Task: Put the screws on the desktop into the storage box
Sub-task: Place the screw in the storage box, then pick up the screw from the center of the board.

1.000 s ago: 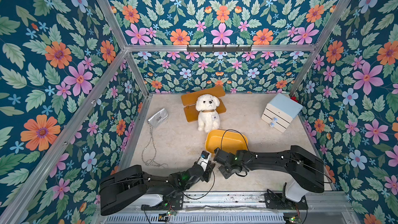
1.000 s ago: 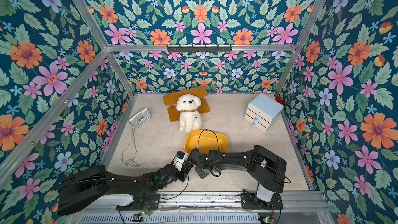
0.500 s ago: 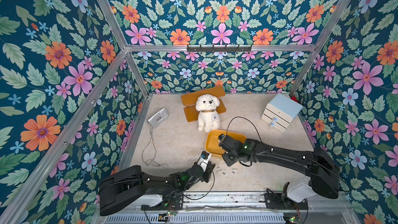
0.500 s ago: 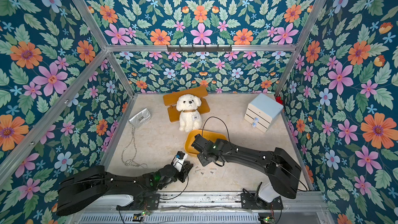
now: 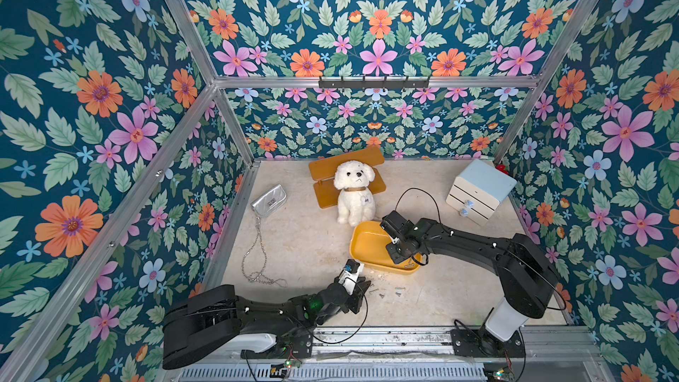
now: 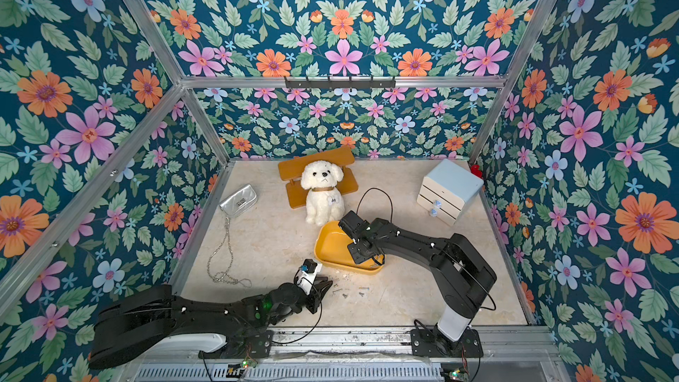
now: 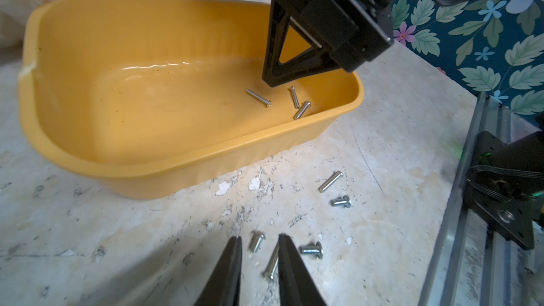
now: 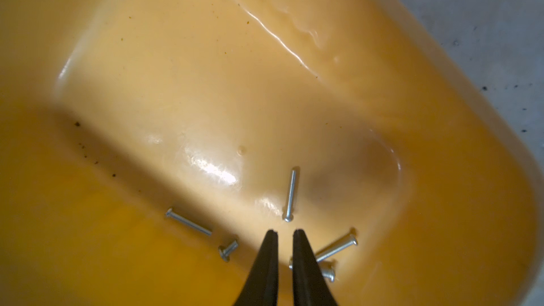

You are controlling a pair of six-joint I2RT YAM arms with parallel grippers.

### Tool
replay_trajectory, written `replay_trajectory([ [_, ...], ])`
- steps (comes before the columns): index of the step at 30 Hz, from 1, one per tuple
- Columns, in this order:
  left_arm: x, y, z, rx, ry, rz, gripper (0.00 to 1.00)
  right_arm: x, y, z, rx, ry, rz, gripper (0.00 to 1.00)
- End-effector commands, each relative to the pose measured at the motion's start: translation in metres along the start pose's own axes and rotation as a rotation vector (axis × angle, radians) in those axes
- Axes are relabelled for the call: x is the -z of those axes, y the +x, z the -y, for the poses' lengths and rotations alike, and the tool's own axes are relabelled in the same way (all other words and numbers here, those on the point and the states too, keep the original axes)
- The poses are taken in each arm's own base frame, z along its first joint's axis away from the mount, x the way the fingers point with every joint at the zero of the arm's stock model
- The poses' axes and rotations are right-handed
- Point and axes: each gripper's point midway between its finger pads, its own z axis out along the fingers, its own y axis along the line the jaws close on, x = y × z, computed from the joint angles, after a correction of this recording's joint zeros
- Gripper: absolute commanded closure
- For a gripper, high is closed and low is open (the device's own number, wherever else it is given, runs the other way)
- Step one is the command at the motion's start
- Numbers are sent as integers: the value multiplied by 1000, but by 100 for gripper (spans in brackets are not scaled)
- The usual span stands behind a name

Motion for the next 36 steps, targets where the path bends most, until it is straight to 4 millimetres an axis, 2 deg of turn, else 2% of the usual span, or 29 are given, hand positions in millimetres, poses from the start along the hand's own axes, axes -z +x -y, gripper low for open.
replay_trajectory([
  [1, 0, 3, -1, 12, -32, -13, 73, 15, -8, -5, 8, -27, 63, 83],
  [4, 0, 7, -3, 17, -49, -21, 74, 30, -1, -19, 44, -43, 90, 83],
  [9, 0, 14, -8, 26, -69, -41, 73, 54, 27, -63, 125, -125, 133, 83],
  [14, 5, 18, -17, 48, -96, -39, 72, 56, 65, -94, 164, -256, 117, 80],
  [18, 9, 17, -20, 59, -108, -32, 71, 55, 80, -116, 209, -342, 115, 72],
  [26, 11, 14, -23, 60, -123, -21, 69, 28, 93, -128, 241, -350, 63, 66],
  [36, 13, 19, -28, 59, -139, -22, 69, 7, 94, -119, 240, -244, 12, 68],
])
